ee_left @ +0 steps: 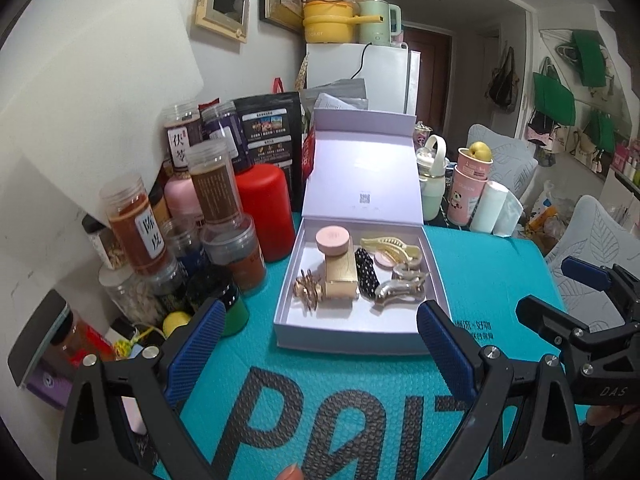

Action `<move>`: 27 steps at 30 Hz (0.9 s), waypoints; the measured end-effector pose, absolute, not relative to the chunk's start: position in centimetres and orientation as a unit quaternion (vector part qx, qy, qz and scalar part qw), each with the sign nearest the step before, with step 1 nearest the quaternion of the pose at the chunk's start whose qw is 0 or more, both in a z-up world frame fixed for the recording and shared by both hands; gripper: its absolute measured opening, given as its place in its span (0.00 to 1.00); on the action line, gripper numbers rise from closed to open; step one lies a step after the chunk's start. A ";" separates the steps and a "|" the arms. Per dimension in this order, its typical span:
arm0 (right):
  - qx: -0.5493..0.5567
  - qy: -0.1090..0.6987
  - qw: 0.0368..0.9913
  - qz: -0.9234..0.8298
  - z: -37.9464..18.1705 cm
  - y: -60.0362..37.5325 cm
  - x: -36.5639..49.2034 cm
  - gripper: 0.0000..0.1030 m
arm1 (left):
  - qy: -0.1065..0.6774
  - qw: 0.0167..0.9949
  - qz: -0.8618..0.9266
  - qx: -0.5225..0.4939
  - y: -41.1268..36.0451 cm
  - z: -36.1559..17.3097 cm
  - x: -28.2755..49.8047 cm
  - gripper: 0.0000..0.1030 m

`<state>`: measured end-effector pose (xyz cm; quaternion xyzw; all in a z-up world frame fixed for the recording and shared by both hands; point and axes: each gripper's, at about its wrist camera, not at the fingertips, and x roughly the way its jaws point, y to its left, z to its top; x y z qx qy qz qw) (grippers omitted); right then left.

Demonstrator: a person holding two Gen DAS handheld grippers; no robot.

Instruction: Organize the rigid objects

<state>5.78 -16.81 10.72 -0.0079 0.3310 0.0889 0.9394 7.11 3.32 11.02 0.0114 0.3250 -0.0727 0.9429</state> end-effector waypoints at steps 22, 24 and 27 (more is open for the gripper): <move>0.006 0.363 0.930 0.067 7.4 -17.6 4.7 0.99 | 0.370 0.926 -0.079 0.012 3.0 7.1 7.3 0.95; 0.005 0.365 0.929 0.066 7.3 -17.5 4.9 0.99 | 0.369 0.926 -0.078 0.013 3.0 7.1 7.3 0.95; 0.006 0.366 0.928 0.066 7.2 -17.4 5.1 0.99 | 0.368 0.927 -0.076 0.014 3.1 7.1 7.3 0.95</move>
